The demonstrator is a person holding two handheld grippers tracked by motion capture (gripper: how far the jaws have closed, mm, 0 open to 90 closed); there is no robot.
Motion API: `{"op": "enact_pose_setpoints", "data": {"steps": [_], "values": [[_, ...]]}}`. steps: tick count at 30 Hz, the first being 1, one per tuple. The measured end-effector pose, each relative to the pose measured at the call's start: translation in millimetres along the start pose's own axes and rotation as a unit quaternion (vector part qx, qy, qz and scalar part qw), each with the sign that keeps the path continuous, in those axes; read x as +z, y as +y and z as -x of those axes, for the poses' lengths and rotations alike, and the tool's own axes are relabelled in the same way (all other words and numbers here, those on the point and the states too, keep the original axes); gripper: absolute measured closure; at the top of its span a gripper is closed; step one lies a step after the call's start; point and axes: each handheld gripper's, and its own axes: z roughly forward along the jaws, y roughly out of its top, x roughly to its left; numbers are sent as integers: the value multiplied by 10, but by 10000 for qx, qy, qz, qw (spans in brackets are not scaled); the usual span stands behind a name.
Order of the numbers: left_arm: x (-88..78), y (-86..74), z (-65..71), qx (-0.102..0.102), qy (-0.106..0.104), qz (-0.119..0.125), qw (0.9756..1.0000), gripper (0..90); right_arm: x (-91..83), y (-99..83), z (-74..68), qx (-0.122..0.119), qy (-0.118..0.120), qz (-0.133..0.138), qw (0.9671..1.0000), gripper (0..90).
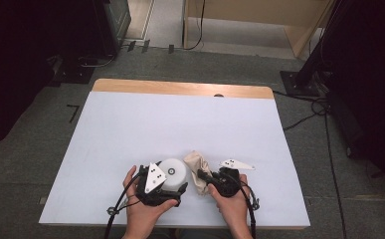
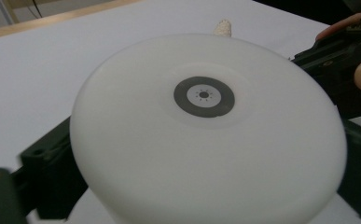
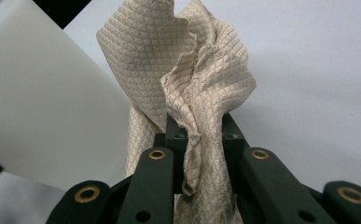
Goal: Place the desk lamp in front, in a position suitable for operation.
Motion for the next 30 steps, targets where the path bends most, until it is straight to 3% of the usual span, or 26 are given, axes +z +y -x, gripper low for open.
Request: {"op": "enact_pose_setpoints", "data": {"steps": [5,10,13,16,18,21,24,27,28,30], "values": [[-5,8,-55,-125,-71,27,9999,84,6,-6,0,-32,-30,-1,10000,798],[2,24,-143,-66,-251,39,9997,87,0,-1,0,5,-30,22,10000,798],[7,41,-242,29,-431,178,9989,87,-8,2,6,-11,-52,33,10000,798],[44,68,-383,461,-737,218,9960,87,-10,2,5,-2,-48,45,10000,798],[66,71,-437,666,-992,225,9926,88,-11,2,4,-9,-36,61,10000,798],[83,79,-469,979,-1367,161,9856,88,-24,12,-10,23,18,95,10000,798],[105,81,-467,1293,-1684,63,9772,88,-64,35,-47,31,119,241,9996,798],[110,79,-475,1315,-1787,81,9750,88,-115,62,-96,36,236,437,9988,799],[120,78,-485,1287,-1829,73,9746,88,-200,109,-178,15,413,731,9965,799],[134,72,-503,1202,-1871,85,9749,88,-273,146,-251,-2,570,987,9935,799]]}}
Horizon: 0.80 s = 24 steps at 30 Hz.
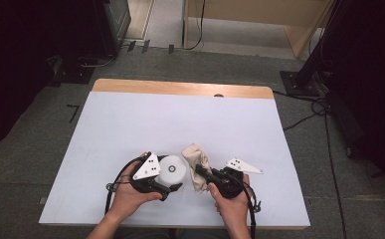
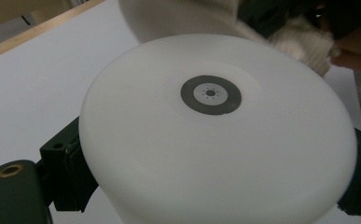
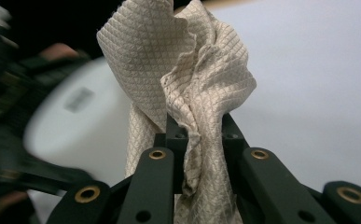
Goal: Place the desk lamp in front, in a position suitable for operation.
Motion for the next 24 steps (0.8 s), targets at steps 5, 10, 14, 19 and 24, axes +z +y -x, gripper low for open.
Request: {"op": "enact_pose_setpoints", "data": {"steps": [5,10,14,19,24], "values": [[4,-31,-19,-141,-10,98,9999,88,-38,55,-192,-70,301,281,9991,800],[3,-46,-20,-171,14,142,9998,88,64,-24,-228,-60,325,204,9992,799],[8,-48,-13,-183,19,156,9997,88,86,-43,-179,-53,158,76,9998,799],[9,-58,-9,-195,39,201,9996,88,253,-225,-45,197,-110,-464,9987,801],[11,-63,-7,-207,43,224,9995,88,390,-369,64,310,-380,-1105,9927,800]]}}
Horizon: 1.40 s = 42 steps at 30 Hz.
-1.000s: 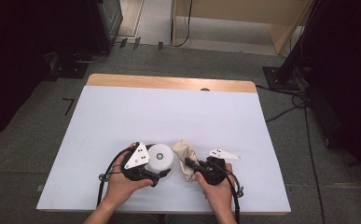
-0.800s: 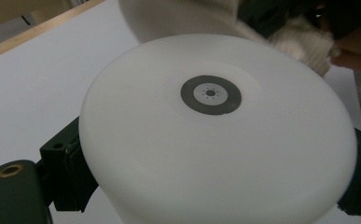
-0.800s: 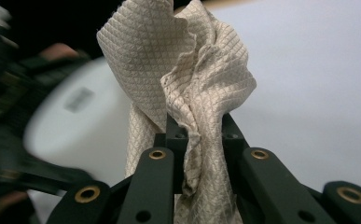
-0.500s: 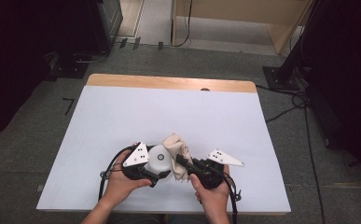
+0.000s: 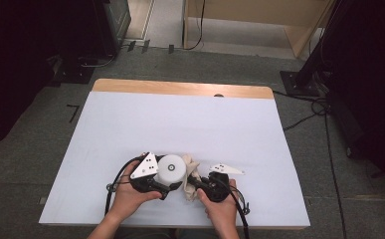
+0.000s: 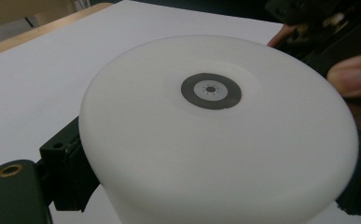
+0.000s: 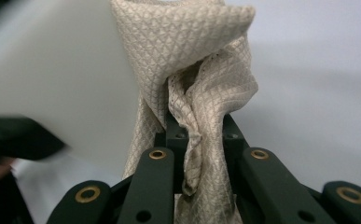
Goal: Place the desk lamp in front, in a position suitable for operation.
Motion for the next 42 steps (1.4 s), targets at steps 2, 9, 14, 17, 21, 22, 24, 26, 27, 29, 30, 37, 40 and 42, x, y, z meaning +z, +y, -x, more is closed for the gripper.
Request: {"op": "enact_pose_setpoints", "data": {"steps": [2,9,14,17,21,22,24,26,27,29,30,37,40,42], "values": [[1,-1,0,4,-1,5,10000,88,47,-31,38,1,-55,-165,9998,800],[1,-12,6,-7,30,41,10000,88,-83,62,-50,-26,117,175,9998,803],[4,-19,14,-28,54,70,10000,87,-346,232,-222,-290,422,895,9947,803],[4,-20,15,-32,64,74,9999,88,-414,272,-304,-470,402,1069,9923,803],[5,-21,19,-40,76,77,9999,87,-358,242,-255,-397,360,932,9942,803],[4,-21,17,-44,71,80,9999,87,-334,227,-237,-358,320,844,9953,803],[5,-23,16,-40,70,87,9999,87,-214,162,-146,-247,226,503,9982,802],[6,-24,15,-39,67,92,9999,87,-127,122,-71,-151,182,221,9995,802],[6,-25,15,-39,67,94,9999,87,-83,99,-36,-121,145,90,9998,802],[7,-25,15,-40,67,98,9999,87,-43,76,-8,-100,96,-24,9999,802],[7,-25,15,-35,67,98,9999,87,28,29,41,-79,32,-213,9997,802],[7,-27,16,-45,70,106,9999,87,2,39,21,-94,29,-117,9999,803],[9,-29,19,-47,78,117,9999,87,-187,164,-98,-217,273,406,9986,803],[10,-30,19,-47,78,119,9999,87,-291,227,-193,-401,271,683,9965,802]]}}
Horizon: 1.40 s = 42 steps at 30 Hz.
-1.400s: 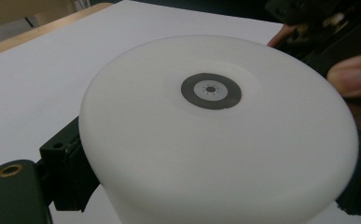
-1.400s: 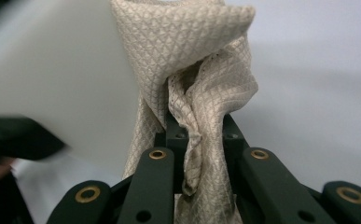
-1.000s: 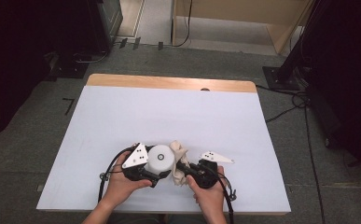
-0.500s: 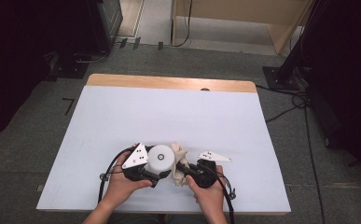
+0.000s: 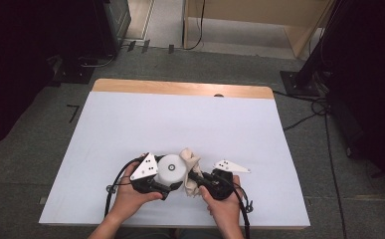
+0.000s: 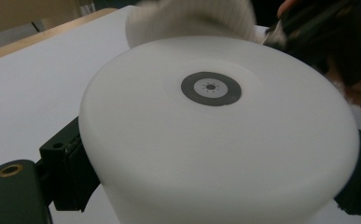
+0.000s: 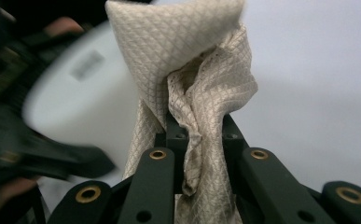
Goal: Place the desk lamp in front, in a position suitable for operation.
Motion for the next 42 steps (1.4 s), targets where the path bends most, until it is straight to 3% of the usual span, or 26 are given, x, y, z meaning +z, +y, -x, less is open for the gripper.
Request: {"op": "enact_pose_setpoints", "data": {"steps": [4,6,10,11,12,18,25,32,38,39,40,41,42], "values": [[0,-3,1,-5,6,13,10000,87,-83,75,-120,-284,-68,212,9993,802],[-1,-4,-1,-1,3,13,10000,87,-78,71,-116,-272,-59,203,9994,802],[0,-5,0,-4,4,16,10000,87,18,-13,-14,-115,-102,-88,9998,802],[0,-5,0,-5,4,16,10000,87,98,-88,56,-21,-176,-317,9993,802],[1,-5,-1,-5,4,17,10000,87,127,-113,77,34,-205,-379,9991,802],[1,-10,2,-14,19,31,10000,87,300,-274,213,214,-380,-965,9944,802],[-7,-13,19,-52,72,48,9999,83,286,-256,223,168,-398,-956,9945,799],[-46,1,88,-212,340,-88,9992,44,235,-228,263,208,-433,-865,9951,799],[-82,37,181,-546,679,-53,9962,1,187,-190,322,238,-473,-772,9956,799],[-47,59,252,-625,874,-152,9941,0,175,-180,332,250,-492,-754,9956,799],[-47,59,252,-625,874,-152,9941,0,171,-176,334,270,-492,-745,9956,798],[-1,75,320,-731,1186,-255,9899,0,170,-174,336,272,-507,-744,9956,798],[14,81,335,-839,1290,-268,9877,0,170,-174,340,257,-514,-733,9957,798]]}}
